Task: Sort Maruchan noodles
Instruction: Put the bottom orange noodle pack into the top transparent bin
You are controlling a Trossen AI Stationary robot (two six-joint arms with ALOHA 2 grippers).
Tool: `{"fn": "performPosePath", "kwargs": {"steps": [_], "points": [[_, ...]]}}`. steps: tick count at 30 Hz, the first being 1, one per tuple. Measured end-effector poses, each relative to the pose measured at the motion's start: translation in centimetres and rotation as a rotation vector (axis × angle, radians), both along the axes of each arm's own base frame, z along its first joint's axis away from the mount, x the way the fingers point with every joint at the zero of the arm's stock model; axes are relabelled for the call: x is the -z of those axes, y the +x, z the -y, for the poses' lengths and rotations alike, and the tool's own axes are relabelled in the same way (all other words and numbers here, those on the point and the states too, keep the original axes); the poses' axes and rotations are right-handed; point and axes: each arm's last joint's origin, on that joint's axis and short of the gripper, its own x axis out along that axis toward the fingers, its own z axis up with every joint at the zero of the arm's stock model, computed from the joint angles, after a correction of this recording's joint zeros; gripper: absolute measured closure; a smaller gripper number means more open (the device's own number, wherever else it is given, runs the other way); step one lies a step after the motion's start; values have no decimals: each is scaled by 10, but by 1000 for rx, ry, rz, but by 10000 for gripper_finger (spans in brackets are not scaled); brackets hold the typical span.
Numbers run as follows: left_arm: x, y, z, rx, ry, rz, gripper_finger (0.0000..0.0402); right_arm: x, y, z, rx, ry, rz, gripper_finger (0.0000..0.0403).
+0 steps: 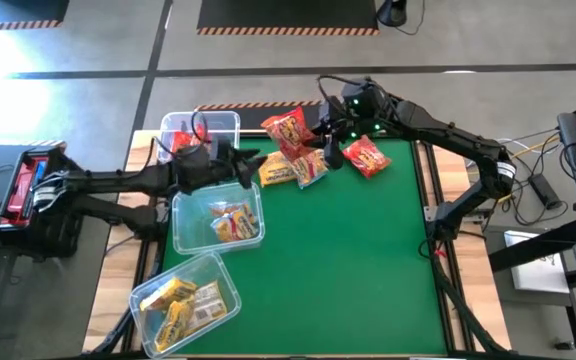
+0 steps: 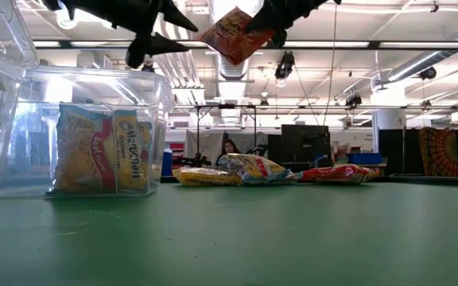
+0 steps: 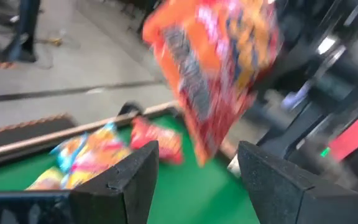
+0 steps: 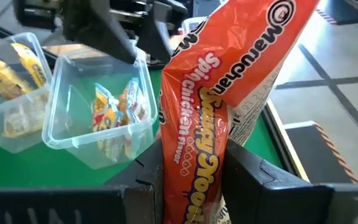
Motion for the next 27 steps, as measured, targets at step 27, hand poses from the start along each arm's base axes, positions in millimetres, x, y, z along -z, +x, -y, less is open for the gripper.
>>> {"fn": "performPosePath", "kwargs": {"steps": [27], "points": [[-27, -29, -52, -191, 105, 61, 198, -63, -8, -3, 108, 231, 224, 296]]}}
